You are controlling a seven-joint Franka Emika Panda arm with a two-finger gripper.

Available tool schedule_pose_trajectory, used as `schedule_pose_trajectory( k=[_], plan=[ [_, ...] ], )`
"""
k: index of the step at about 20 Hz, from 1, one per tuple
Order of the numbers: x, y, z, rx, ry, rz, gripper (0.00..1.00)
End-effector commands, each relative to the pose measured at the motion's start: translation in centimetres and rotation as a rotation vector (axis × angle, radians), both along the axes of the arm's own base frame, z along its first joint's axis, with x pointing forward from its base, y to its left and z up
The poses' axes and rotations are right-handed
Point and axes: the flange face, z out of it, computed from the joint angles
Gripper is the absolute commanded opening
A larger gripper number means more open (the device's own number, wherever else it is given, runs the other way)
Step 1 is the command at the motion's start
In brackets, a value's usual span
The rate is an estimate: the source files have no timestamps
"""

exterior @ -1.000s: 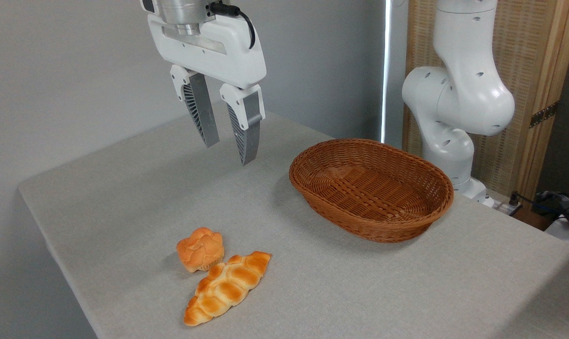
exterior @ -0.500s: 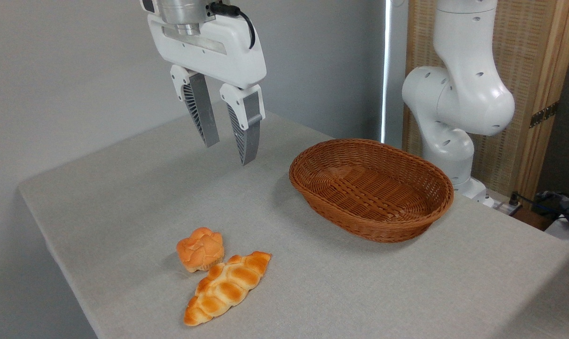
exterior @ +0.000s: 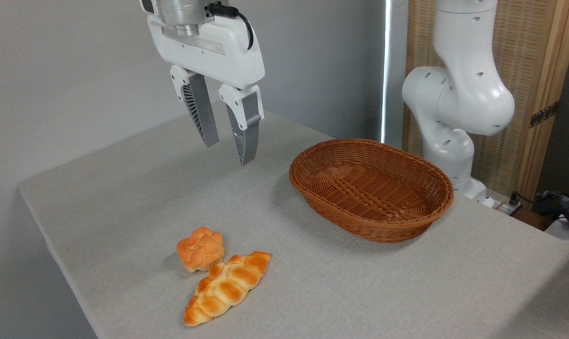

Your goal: Put bread into the basket

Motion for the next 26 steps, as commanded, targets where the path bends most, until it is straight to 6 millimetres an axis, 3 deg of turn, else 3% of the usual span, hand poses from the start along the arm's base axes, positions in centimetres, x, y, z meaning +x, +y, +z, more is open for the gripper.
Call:
schedule_pose_trajectory(
  k=[1, 7, 9, 15, 26],
  plan=[
    [-0.2, -0.5, -0.7, -0.013, 0.012, -0.025, 1.0],
    [0.1, -3.2, -4.5, -0.02, -0.115, -0.062, 1.0],
    [0.2, -5.0, -6.3, -0.025, -0.146, -0.089, 1.0],
    [0.6, -6.6, -11.4, -0.033, -0.219, -0.107, 1.0],
    [3.1, -6.2, -18.5, 0.044, -0.268, -0.216, 1.0]
  ],
)
